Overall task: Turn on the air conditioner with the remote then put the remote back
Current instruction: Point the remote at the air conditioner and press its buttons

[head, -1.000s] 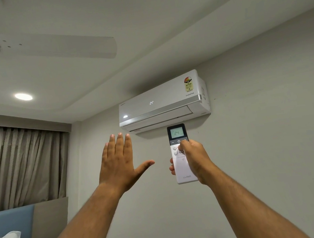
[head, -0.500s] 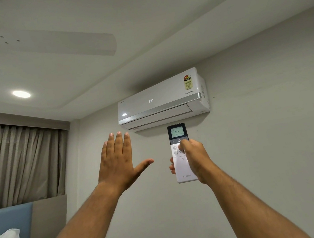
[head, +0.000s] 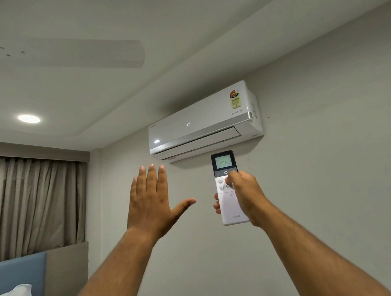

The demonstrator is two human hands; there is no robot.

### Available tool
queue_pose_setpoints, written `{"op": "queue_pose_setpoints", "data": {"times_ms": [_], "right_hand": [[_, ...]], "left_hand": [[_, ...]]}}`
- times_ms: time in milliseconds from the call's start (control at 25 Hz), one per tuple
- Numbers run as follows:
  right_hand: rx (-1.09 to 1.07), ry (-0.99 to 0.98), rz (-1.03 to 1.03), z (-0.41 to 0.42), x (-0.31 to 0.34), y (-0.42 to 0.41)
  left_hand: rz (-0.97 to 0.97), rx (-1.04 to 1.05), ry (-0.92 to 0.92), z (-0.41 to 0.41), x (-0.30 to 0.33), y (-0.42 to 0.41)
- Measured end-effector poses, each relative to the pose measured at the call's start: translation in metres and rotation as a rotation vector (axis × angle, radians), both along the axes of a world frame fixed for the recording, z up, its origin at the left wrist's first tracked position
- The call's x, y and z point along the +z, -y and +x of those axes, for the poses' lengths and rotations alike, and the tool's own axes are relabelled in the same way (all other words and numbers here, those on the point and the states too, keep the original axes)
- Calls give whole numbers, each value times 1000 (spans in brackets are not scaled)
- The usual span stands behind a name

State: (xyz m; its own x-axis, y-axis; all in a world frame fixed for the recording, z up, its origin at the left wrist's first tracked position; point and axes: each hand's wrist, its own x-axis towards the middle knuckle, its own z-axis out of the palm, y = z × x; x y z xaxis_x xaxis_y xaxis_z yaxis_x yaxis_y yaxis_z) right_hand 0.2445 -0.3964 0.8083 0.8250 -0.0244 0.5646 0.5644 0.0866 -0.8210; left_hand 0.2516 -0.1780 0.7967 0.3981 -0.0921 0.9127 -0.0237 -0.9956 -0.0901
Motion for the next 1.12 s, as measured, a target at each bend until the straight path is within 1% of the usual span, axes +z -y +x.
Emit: {"op": "queue_pose_setpoints", "data": {"times_ms": [320, 760, 1120], "right_hand": [[3, 1, -13, 0, 0, -1], [12, -10, 1, -1, 0, 1], [7, -9, 1, -2, -1, 4]], "left_hand": [[-14, 15, 8, 2, 0, -1], [-12, -26, 80, -5, -1, 3], [-18, -24, 83, -7, 0, 5]]}}
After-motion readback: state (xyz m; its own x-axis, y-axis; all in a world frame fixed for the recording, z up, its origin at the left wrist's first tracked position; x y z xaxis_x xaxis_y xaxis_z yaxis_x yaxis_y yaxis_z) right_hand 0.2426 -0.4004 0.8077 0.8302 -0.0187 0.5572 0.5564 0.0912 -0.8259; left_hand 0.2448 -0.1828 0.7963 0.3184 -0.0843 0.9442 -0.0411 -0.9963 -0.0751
